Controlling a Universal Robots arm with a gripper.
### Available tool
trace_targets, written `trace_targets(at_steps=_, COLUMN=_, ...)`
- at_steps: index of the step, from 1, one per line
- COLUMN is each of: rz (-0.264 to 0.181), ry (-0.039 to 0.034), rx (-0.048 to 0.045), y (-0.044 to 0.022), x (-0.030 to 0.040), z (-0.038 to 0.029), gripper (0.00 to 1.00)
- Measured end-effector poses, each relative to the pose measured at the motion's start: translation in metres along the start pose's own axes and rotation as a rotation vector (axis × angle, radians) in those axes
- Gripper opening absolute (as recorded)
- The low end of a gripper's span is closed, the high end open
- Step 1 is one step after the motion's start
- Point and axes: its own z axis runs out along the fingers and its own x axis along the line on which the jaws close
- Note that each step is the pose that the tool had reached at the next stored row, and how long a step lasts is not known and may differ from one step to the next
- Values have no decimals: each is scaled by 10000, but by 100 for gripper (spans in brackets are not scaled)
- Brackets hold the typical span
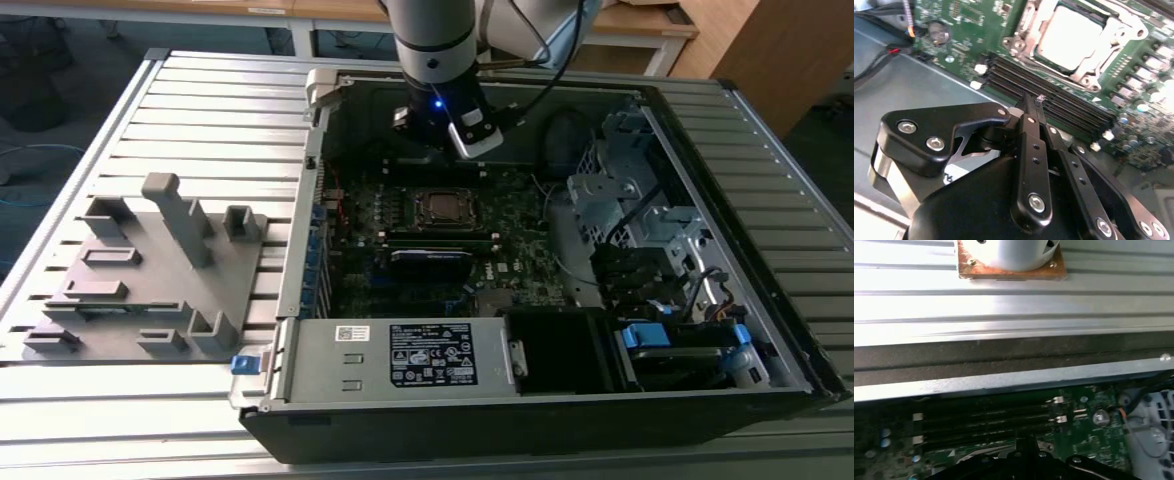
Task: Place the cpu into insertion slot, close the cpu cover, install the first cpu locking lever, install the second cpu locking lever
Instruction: 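Install the first cpu locking lever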
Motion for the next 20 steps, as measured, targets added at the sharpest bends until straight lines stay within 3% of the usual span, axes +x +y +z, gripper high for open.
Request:
trace_targets(at_steps=6, rz=131, ry=666, rx=280, y=-4, x=1, z=15, gripper=10)
trace_targets(at_steps=11, rz=146, ry=730, rx=297, y=-4, x=1, z=14, gripper=10)
trace_targets(at_steps=13, rz=134, ry=729, rx=378, y=-3, x=0, z=14, gripper=10)
trace_targets(at_steps=15, rz=90, ry=696, rx=658, y=-3, x=-4, z=15, gripper=10)
trace_targets(at_steps=20, rz=-30, ry=614, rx=1462, y=-1, x=-23, z=18, gripper=10)
